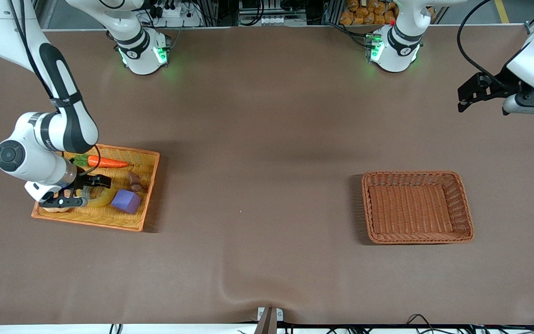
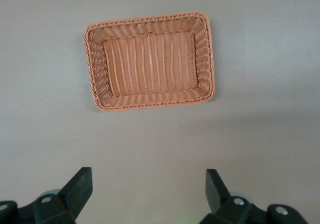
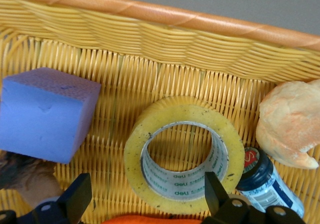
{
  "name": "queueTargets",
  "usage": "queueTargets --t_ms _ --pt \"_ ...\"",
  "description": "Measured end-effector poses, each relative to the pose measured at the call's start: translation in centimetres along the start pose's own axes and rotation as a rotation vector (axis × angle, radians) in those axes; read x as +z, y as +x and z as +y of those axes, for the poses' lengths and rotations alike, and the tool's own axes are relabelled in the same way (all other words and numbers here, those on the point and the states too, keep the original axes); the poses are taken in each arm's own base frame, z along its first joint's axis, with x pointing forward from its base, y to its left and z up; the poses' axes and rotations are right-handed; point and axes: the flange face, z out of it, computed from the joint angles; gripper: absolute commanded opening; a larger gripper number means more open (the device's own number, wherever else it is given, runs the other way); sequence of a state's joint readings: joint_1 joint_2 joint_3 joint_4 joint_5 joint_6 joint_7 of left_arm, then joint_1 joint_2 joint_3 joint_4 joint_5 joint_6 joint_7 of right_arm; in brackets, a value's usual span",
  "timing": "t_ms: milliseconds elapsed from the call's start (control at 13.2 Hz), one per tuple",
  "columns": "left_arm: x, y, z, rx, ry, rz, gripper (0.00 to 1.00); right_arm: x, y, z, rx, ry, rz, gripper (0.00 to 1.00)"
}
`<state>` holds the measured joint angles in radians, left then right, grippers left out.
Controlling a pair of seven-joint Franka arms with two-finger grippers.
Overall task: Transfer tape with both arms
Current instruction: 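Lower the right gripper and grasp the tape roll's rim, then carry the tape with the right gripper while the left gripper approaches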
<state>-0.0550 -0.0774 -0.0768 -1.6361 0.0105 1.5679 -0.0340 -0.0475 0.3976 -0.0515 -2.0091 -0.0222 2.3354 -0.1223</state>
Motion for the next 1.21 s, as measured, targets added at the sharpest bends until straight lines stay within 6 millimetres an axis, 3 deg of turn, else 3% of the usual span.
queueTargets --t_ms 226,377,604,679,830,981,1208 --pt "1.6 0.5 -0.1 -0.003 -0.001 0.011 1.0 0.5 -0.2 0.1 -0.006 0.001 -0.011 1.0" --pt "2.6 0.9 -0.3 -0.006 -0.001 0.015 1.0 1.5 -0.2 0.0 -0.008 0.003 -0.024 0.93" --pt "4.8 1.9 -0.5 -0.009 -0.003 -0.002 1.0 3.6 -0.1 -0.1 -0.011 0.003 -0.031 0.65" --pt "5.9 2.2 -0.5 -0.009 -0.004 -0.004 1.0 4.1 -0.1 -0.1 -0.011 0.003 -0.033 0.51" --pt "8.3 2.6 -0.5 -0.008 -0.004 -0.014 1.0 4.4 -0.1 -0.1 -0.011 0.003 -0.035 0.14" --pt "10.7 2.5 -0.4 -0.02 -0.004 -0.029 1.0 4.5 -0.1 -0.3 -0.014 0.004 -0.036 0.02" --pt "15.6 1.8 -0.3 -0.03 -0.003 -0.051 1.0 4.3 -0.1 -0.3 -0.013 0.005 -0.036 0.0"
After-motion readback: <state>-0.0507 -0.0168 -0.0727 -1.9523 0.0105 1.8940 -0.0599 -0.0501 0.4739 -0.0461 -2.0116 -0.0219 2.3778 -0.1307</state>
